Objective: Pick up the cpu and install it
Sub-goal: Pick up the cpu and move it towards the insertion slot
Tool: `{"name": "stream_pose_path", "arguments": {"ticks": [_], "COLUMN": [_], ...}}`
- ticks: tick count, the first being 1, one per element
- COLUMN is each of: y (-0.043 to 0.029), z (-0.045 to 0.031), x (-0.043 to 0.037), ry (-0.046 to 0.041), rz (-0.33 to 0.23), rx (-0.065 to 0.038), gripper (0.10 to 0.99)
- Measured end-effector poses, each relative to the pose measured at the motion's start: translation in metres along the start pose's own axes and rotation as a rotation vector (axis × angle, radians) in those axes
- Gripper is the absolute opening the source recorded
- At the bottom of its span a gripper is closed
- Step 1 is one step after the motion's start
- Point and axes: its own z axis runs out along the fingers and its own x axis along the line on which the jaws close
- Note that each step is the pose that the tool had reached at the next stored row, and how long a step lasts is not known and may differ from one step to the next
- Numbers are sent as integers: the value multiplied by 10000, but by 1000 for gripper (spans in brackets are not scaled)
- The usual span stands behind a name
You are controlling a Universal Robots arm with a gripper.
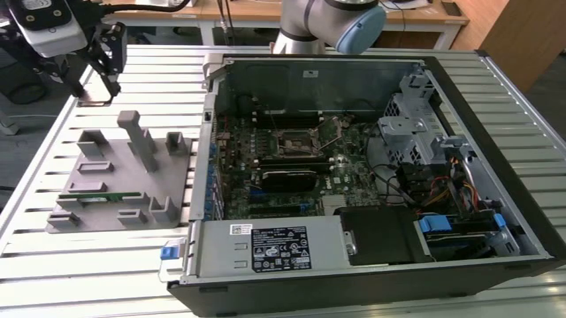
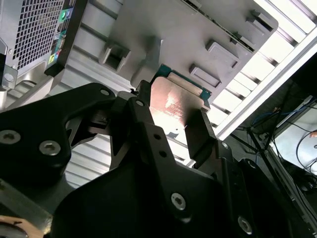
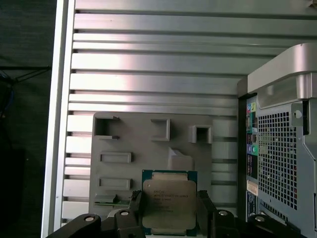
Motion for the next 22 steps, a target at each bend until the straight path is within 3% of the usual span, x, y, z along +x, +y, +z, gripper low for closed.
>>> {"name": "stream_pose_path", "arguments": {"ticks": [22], "y": [0], "z": [-6], "x": [-283], "ry": [0], "rz": [0], "rx": [-12], "gripper": [525]}}
